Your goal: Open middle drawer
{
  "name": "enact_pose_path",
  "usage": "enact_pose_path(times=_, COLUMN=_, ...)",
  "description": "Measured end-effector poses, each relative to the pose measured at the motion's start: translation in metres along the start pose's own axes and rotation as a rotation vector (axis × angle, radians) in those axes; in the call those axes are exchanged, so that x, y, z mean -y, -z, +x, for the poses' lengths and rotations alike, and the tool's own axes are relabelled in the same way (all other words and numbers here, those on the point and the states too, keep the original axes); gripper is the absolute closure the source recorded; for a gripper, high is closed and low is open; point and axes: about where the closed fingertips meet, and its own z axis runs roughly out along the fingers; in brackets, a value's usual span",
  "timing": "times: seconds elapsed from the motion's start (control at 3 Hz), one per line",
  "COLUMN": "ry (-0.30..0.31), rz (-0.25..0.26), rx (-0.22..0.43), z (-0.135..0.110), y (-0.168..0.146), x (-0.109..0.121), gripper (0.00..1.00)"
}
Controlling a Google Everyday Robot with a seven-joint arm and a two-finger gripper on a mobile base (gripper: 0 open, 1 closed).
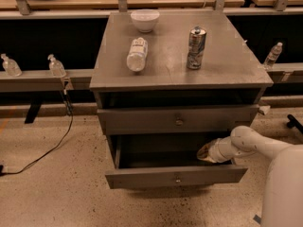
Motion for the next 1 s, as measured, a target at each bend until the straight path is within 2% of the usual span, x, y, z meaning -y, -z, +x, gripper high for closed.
enact_pose_path(times=0.33, ry=-0.034, rz=-0.035, rx=-0.024, z=0.015, y=-0.003, x=-0.02, gripper=1.0)
enact_pose_path(times=0.67, ry=-0.052, rz=-0.055, rx=-0.009, z=0.017, y=-0.003, x=-0.034, gripper=1.0)
enact_pose_path(times=1.0, ry=-0.052, rz=-0.055, rx=-0.009, z=0.017, y=-0.003, x=-0.034, gripper=1.0)
